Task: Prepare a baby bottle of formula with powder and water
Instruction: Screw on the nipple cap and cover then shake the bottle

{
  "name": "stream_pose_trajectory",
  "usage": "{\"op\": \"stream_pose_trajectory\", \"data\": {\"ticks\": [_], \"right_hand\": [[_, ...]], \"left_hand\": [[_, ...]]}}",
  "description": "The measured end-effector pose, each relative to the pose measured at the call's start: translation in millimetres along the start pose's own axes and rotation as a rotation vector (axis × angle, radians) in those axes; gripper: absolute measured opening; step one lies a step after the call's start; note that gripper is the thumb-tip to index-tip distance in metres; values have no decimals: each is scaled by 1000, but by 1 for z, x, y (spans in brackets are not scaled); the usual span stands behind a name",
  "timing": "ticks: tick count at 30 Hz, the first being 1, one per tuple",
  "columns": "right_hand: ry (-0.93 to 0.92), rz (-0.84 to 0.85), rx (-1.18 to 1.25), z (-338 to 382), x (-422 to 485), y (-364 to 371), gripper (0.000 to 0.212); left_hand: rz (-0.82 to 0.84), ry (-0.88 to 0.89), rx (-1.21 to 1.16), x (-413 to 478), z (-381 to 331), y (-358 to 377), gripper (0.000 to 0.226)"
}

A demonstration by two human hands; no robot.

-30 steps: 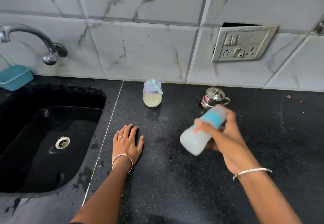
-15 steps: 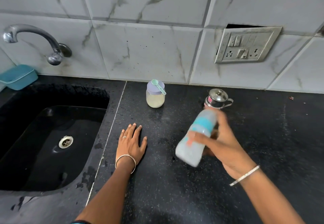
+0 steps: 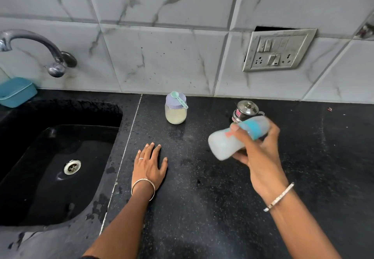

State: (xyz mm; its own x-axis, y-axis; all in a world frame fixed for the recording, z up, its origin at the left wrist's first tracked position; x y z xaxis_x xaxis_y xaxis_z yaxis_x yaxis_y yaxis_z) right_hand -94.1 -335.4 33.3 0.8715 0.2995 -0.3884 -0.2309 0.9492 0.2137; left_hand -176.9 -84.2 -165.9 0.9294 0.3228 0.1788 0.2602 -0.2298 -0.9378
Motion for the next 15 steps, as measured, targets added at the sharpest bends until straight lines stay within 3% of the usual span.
{"op": "stream_pose_trajectory", "data": {"ticks": [2, 5, 6, 10, 15], "right_hand": [[-70, -4, -81, -6, 1, 1, 80], [31, 207, -483, -6, -6, 5, 89], [29, 189, -453, -3, -6, 4, 88], [-52, -24, 109, 2, 4, 1, 73], [-7, 214, -423, 7, 4, -9, 86]], "left_hand": [[4, -2, -3, 0, 0, -1, 63], [10, 1, -7, 0, -1, -1, 57], [9, 1, -13, 0, -1, -1, 56], [-1, 4, -12, 0, 0, 0, 57], [-15, 0, -7, 0, 2, 2, 68]]}}
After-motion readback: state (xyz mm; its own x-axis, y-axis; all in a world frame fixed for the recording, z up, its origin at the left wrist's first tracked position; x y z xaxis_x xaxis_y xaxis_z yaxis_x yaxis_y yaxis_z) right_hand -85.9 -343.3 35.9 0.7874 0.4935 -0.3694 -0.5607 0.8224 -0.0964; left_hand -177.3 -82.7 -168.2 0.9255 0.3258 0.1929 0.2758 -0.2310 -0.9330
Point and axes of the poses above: each hand's wrist, its own x-axis towards the middle knuckle, its own y-axis out of the palm, z = x × y, the point moved 2 cm from there along x, towards the middle knuckle, and after that the axes turned 15 degrees about y, right-handed, at the moved point
